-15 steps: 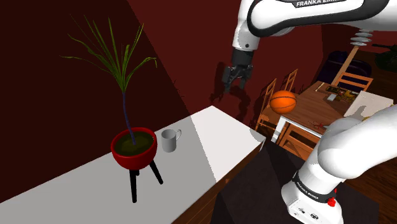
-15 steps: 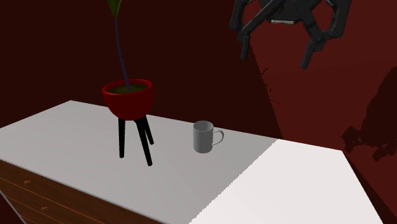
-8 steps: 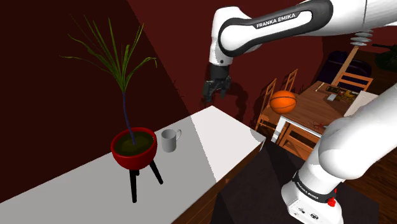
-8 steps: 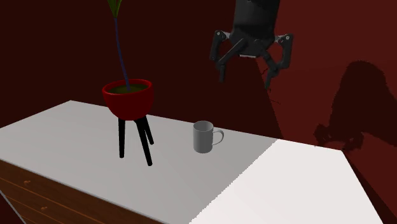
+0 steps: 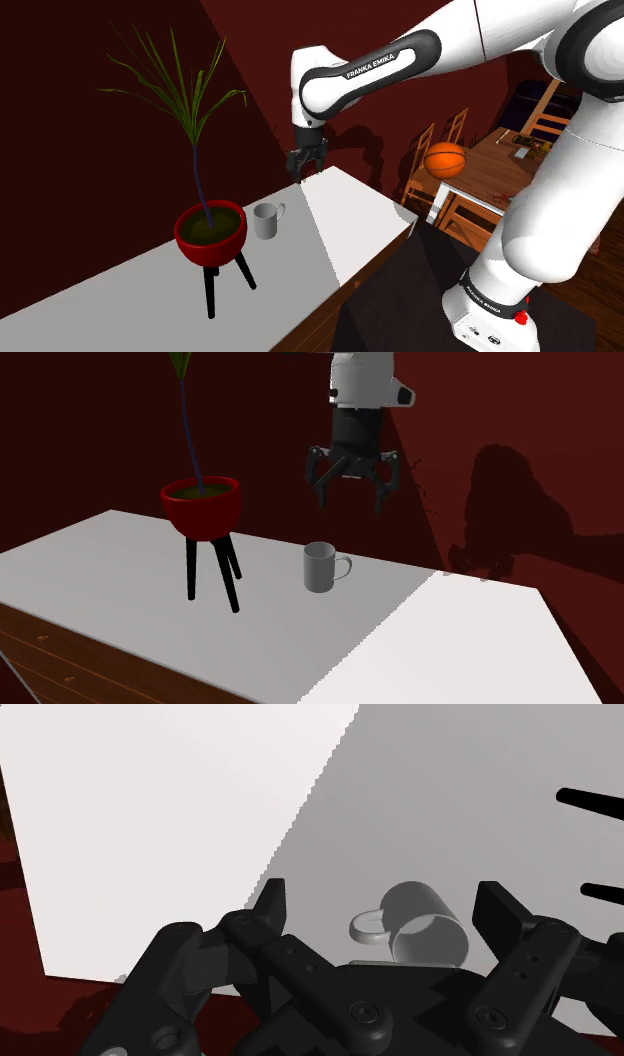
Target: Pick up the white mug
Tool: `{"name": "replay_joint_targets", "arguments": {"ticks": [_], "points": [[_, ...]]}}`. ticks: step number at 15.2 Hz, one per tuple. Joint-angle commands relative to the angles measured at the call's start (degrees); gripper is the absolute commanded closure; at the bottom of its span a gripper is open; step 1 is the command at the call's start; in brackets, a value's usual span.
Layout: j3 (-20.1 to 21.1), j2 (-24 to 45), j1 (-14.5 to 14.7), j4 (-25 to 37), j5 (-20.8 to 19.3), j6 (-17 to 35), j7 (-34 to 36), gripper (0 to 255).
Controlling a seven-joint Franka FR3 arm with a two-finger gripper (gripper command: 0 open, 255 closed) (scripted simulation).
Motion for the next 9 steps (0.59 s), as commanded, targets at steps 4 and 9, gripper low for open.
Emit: {"name": "replay_joint_targets", "arguments": {"ticks": [4,9], "points": [[1.19,11.19,1.86,7.73,-3.10,1.71,1.59,0],[1.60,22.46,4.52,16.94,-6.29,1.91,2.99,0]]}}
